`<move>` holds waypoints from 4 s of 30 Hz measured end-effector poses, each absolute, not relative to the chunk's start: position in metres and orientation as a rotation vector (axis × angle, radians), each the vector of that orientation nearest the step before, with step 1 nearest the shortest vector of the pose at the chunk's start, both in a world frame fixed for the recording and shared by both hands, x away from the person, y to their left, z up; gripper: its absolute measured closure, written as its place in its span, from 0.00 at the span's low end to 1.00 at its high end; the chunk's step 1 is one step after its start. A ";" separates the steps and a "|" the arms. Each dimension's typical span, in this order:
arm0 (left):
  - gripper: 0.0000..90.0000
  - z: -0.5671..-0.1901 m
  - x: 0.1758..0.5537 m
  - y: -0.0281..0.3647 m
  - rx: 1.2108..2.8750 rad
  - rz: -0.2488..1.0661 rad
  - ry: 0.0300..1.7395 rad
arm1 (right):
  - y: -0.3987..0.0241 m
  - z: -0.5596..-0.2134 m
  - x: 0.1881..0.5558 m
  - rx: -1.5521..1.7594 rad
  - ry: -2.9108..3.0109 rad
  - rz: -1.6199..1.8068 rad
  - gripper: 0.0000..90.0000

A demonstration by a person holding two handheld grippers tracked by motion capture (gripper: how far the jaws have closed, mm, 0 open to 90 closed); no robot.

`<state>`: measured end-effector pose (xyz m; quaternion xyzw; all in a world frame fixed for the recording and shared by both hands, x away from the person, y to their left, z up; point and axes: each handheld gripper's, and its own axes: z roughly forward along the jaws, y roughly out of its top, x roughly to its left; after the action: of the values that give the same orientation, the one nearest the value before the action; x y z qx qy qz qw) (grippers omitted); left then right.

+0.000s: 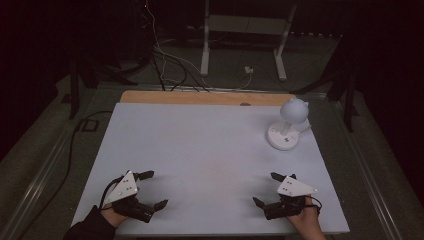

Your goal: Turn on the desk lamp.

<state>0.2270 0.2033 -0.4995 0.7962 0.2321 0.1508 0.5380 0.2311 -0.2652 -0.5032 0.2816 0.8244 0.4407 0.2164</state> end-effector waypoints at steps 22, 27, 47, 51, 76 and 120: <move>0.00 -0.498 0.226 0.203 1.883 0.357 0.552 | -0.254 -0.501 0.228 0.822 2.312 1.249 0.00; 0.00 -0.498 0.226 0.203 1.881 0.352 0.556 | -0.250 -0.497 0.227 0.823 2.343 1.250 0.00; 0.00 -0.499 0.227 0.203 1.882 0.358 0.562 | -0.244 -0.476 0.231 0.801 2.314 1.307 0.00; 0.00 -0.498 0.227 0.204 1.877 0.358 0.562 | -0.250 -0.469 0.235 0.827 2.275 1.323 0.00; 0.00 -0.498 0.227 0.204 1.876 0.356 0.563 | -0.263 -0.439 0.274 0.923 2.094 1.329 0.00; 0.00 -0.498 0.227 0.204 1.870 0.345 0.563 | -0.290 -0.456 0.361 1.364 1.790 1.171 0.00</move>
<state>0.2266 0.2044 -0.4979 0.7892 0.2374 0.1456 0.5473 0.3607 -0.2899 -0.4565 0.5132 0.6735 0.4406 0.2981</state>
